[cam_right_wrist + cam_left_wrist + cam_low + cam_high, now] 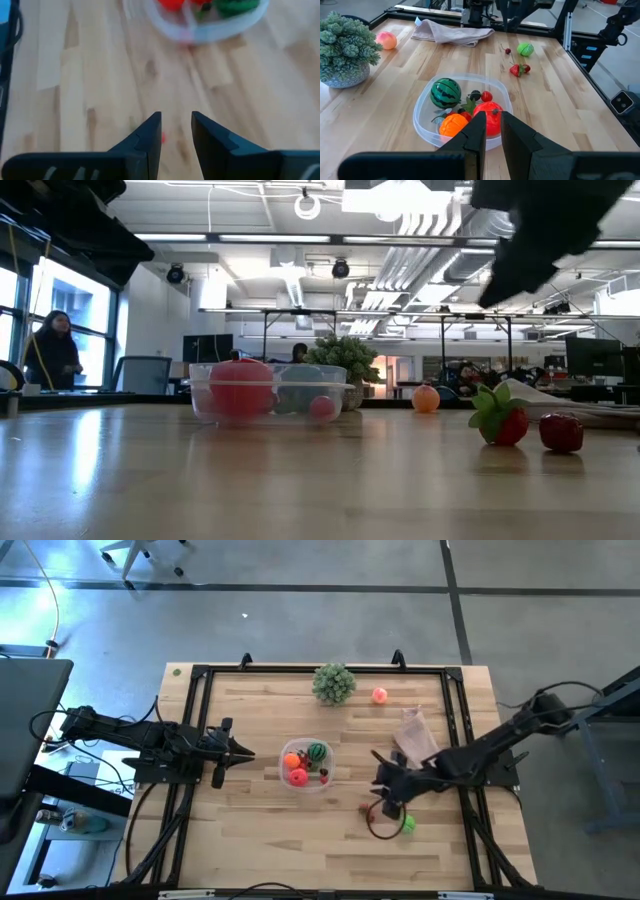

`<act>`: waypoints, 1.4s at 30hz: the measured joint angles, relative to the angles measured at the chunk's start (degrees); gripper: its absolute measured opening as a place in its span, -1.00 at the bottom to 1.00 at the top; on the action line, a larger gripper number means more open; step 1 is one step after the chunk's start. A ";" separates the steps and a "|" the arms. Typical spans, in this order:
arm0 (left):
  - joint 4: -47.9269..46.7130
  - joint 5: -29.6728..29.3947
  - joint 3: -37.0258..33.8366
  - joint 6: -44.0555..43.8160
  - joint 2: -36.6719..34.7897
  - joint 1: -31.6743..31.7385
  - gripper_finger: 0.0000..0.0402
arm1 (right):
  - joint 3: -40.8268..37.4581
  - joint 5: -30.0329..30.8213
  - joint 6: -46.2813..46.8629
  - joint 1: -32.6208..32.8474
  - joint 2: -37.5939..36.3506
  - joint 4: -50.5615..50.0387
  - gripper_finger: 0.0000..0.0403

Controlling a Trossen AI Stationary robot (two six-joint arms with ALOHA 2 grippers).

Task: Pick and placing Produce into tupperware
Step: Put the green cabbage into the transparent bin

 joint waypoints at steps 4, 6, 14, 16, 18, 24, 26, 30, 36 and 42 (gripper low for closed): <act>0.01 0.00 0.01 0.00 0.00 0.00 -0.77 | -4.04 -0.39 5.12 2.81 -1.38 1.98 -0.51; 0.01 0.00 0.00 0.01 0.01 0.01 -0.77 | -4.44 -0.82 7.60 4.04 -1.72 1.34 -0.51; 0.00 -0.01 0.00 0.00 0.00 0.01 -0.77 | -1.16 -5.48 17.78 9.64 -1.92 -3.55 -0.51; 0.02 -0.01 -0.01 0.02 0.00 0.01 -0.77 | -0.16 -5.51 22.62 11.30 -1.93 -7.09 -0.51; 0.02 -0.01 -0.01 0.00 0.00 0.00 -0.77 | 0.73 -5.42 27.32 13.14 -1.90 -10.42 -0.51; 0.02 -0.01 -0.01 0.00 0.00 0.00 -0.77 | 2.74 -5.01 38.66 17.37 -1.90 -16.47 -0.51; 0.02 -0.01 0.01 0.00 0.02 0.02 -0.77 | 3.02 -5.08 41.97 18.28 -1.90 -17.96 -0.51; 0.02 -0.01 0.01 0.02 0.00 0.02 -0.77 | 3.23 -5.90 47.35 19.68 -1.90 -19.91 -0.51; 0.02 0.00 -0.01 0.00 0.00 0.02 -0.77 | 3.23 -8.40 50.35 21.23 -1.90 -19.87 -0.51; 0.02 -0.01 0.01 0.00 0.00 0.02 -0.77 | 3.23 -8.76 52.03 22.55 -1.90 -19.88 -0.51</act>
